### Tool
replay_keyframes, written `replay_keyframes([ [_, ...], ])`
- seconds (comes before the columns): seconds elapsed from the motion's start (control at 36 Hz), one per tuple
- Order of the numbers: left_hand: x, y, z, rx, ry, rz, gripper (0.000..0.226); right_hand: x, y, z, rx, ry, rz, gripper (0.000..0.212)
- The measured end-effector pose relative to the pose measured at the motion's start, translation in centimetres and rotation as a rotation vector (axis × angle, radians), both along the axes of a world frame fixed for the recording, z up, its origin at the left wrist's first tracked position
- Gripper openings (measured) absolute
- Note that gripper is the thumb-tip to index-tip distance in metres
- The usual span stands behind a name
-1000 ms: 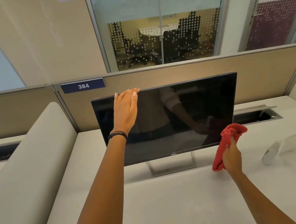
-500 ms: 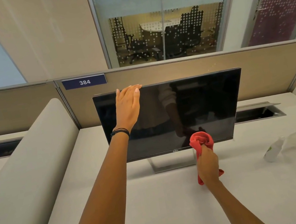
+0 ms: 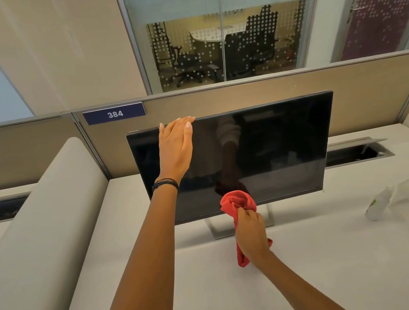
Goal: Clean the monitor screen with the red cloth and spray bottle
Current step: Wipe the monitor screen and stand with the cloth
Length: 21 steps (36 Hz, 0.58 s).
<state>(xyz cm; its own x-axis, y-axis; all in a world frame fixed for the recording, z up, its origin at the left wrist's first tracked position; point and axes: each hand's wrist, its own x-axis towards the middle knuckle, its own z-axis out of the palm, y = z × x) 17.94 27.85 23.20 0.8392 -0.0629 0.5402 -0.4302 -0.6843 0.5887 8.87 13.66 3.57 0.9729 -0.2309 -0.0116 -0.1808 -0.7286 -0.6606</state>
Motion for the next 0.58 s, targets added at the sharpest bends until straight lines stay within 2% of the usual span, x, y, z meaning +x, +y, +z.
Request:
replay_keyframes([
  [0.11,0.0,0.1,0.0,0.002,-0.006,-0.005,0.039,0.0,2.7,-0.6,-0.016,-0.006,0.088,0.042],
  [0.19,0.0,0.2,0.0,0.005,-0.012,-0.014,0.039,0.3,5.1,-1.0,-0.011,-0.005,0.197,0.040],
  [0.33,0.1,0.3,0.0,-0.005,-0.007,-0.015,0.039,0.5,7.8,-0.9,0.282,0.116,0.107,0.035],
  [0.44,0.2,0.3,-0.1,0.000,-0.010,-0.023,0.039,1.0,7.3,-0.6,0.355,0.169,0.158,0.042],
  [0.5,0.3,0.3,-0.1,0.000,-0.014,-0.018,0.039,1.2,6.2,-0.5,0.516,0.154,0.161,0.039],
  [0.58,0.3,0.3,-0.1,-0.001,-0.020,-0.019,0.039,1.1,3.5,-0.2,0.977,0.099,0.042,0.027],
])
